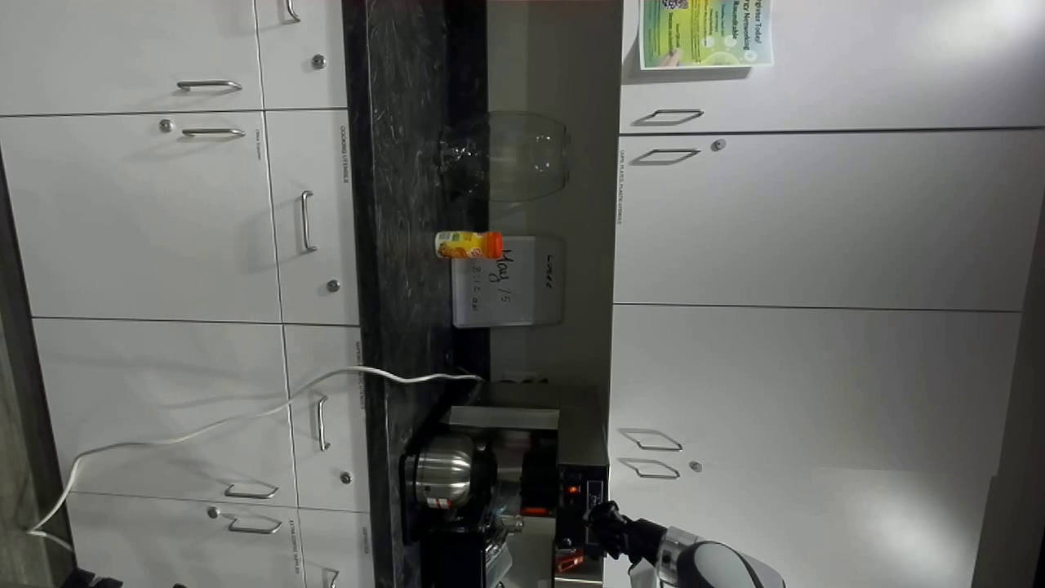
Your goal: Turn off the coffeemaker
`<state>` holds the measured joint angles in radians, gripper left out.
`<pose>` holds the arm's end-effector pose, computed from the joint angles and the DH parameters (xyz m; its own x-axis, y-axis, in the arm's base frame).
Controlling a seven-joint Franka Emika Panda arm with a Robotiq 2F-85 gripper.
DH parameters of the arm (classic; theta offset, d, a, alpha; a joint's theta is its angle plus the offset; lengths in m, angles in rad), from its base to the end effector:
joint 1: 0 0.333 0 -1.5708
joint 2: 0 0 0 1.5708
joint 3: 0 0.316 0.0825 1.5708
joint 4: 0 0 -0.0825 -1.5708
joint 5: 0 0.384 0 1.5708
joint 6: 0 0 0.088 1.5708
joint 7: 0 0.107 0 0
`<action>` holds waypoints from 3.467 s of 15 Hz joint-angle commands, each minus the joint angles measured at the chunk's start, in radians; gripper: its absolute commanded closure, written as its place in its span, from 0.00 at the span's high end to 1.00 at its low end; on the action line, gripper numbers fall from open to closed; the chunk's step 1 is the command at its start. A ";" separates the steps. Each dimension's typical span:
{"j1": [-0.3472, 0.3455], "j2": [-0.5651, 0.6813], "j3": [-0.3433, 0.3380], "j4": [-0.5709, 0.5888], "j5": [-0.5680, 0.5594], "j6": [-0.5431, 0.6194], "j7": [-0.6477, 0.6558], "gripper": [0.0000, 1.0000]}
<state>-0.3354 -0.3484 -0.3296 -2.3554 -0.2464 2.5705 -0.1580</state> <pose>0.3789 -0.3067 0.5177 0.8337 -0.2500 0.4923 -0.3835 -0.9037 0.1906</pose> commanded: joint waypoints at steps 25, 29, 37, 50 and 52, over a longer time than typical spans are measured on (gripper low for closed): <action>0.058 0.207 -0.066 0.177 0.248 0.049 -0.285 0.00; 0.054 0.186 -0.064 0.164 0.247 0.037 -0.307 0.00; 0.055 -0.003 -0.015 0.020 0.163 -0.057 -0.255 0.00; 0.063 -0.133 0.021 -0.007 0.102 -0.205 -0.143 0.02; 0.063 -0.139 0.023 -0.011 0.100 -0.206 -0.138 0.13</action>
<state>-0.2797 -0.4875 -0.3003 -2.3699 -0.1423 2.3682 -0.2987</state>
